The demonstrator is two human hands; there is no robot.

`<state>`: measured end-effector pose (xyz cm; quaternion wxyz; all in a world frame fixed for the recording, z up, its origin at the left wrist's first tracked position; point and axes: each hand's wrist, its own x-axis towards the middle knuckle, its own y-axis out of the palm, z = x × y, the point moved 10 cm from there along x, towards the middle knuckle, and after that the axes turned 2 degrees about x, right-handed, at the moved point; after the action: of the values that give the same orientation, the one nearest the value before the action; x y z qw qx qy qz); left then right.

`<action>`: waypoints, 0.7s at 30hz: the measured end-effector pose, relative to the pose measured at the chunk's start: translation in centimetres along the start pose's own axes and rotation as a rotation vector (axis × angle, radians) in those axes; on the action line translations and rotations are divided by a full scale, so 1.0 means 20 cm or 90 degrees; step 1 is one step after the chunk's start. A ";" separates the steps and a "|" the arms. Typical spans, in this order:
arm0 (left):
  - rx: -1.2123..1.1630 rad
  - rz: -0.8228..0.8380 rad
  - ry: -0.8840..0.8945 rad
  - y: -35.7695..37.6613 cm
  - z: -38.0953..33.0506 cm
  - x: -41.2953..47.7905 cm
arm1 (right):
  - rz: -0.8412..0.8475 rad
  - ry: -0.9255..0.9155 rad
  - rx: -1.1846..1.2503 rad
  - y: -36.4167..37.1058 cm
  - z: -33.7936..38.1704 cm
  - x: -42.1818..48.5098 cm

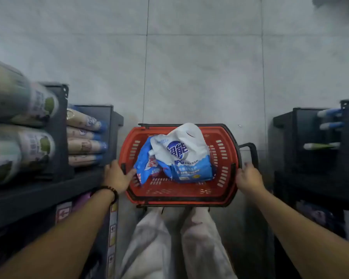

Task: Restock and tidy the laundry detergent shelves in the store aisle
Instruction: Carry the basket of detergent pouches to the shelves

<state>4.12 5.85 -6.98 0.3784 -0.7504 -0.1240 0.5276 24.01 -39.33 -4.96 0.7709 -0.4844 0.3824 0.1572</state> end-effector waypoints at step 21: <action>-0.199 -0.039 -0.051 0.01 0.01 0.34 | -0.041 0.101 0.228 0.09 -0.10 0.34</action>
<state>6.66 9.87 -11.86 0.2673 -0.7743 -0.2424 0.5198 26.53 -41.04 -11.58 0.8170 -0.3619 0.4483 0.0234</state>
